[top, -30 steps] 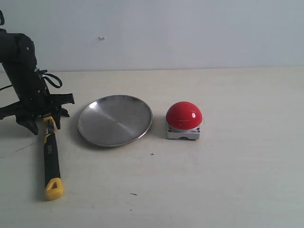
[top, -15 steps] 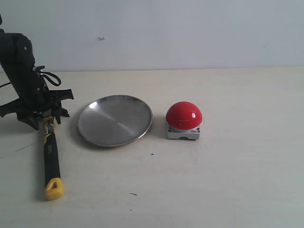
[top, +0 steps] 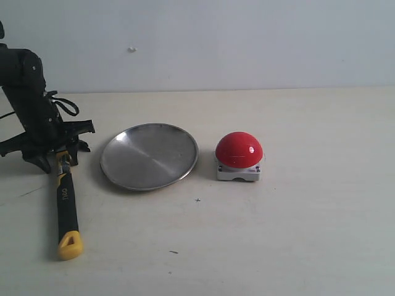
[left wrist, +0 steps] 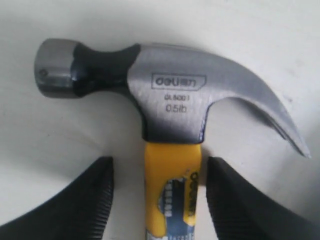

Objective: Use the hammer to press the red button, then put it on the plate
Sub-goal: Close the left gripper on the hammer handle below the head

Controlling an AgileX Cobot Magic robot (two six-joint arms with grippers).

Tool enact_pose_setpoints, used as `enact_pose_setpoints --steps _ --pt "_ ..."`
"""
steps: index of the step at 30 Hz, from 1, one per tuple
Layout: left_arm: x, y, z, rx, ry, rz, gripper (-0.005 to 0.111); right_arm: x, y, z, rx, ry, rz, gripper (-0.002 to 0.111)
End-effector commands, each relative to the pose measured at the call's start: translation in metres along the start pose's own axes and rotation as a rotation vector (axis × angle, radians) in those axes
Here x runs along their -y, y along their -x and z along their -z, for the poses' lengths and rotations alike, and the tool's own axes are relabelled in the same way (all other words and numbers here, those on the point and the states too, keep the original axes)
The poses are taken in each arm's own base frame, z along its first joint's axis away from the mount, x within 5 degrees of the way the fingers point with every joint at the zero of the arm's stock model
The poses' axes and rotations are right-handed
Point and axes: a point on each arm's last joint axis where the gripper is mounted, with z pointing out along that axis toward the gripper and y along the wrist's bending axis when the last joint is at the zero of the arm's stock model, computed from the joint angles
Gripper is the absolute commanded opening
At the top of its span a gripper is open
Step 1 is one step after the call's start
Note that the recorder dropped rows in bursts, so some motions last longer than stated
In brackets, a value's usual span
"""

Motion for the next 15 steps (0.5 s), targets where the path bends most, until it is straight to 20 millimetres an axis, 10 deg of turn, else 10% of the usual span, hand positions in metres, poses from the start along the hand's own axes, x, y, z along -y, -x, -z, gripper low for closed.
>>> enact_pose_setpoints --steps 1,15 --pt "-0.0081 0.0024 -0.017 -0.017 0.014 0.021 0.052 0.0005 -0.0012 0.0002 0.001 -0.005 0.004 0.0" --pt "-0.0104 0.0033 -0.0172 -0.018 0.016 -0.028 0.001 0.0005 -0.0012 0.0002 0.001 -0.005 0.004 0.0"
